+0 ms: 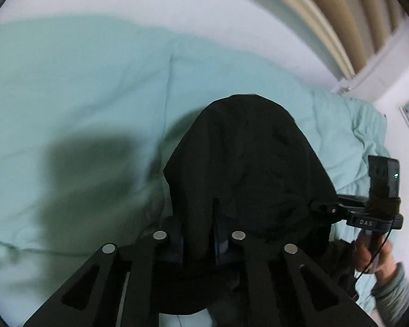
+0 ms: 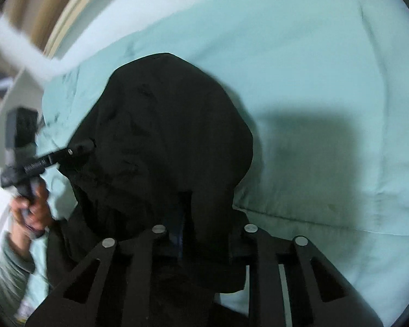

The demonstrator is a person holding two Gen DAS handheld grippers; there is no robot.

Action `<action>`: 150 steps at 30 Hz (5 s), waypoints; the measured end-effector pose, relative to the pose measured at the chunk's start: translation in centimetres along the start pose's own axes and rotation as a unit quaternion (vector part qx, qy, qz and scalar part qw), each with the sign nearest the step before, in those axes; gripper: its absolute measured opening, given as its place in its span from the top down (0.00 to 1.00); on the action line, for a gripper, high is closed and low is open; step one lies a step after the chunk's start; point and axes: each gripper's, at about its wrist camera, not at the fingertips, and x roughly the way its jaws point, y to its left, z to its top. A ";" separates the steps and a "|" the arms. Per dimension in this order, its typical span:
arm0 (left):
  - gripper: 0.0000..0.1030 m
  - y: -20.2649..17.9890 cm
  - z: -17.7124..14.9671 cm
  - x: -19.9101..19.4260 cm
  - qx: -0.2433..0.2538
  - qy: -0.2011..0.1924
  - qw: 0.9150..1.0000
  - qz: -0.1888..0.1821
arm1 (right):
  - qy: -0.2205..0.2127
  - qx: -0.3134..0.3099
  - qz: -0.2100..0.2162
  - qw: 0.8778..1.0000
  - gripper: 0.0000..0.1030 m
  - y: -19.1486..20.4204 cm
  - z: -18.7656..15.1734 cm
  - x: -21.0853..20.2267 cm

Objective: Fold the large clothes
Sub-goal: 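Lift the hood with both grippers and fold it toward the hem, then lay the hood down on the jacket and open both grippers, then grasp the jacket hem edge with both grippers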

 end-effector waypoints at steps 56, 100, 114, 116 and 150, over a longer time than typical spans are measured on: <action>0.81 -8.8 -30.5 -9.4 -0.049 0.147 0.987 -0.041 | 0.075 0.054 -0.052 0.994 0.55 14.4 -30.5 -4.9; 0.64 -11.5 -46.4 -32.1 -0.108 0.048 0.993 -0.008 | -0.012 0.089 0.003 0.996 0.50 23.3 -44.8 -25.7; 0.54 -9.1 -50.9 -35.0 -0.175 0.053 0.982 0.052 | 0.000 0.163 -0.056 0.985 0.44 16.5 -51.3 -30.1; 0.54 -7.9 -51.6 -35.0 -0.201 0.064 0.976 0.060 | -0.002 0.184 -0.078 0.980 0.44 14.6 -52.2 -30.8; 0.48 -5.0 -61.0 -36.0 -0.299 0.065 0.952 -0.028 | 0.073 0.262 -0.092 0.958 0.66 6.2 -62.3 -29.9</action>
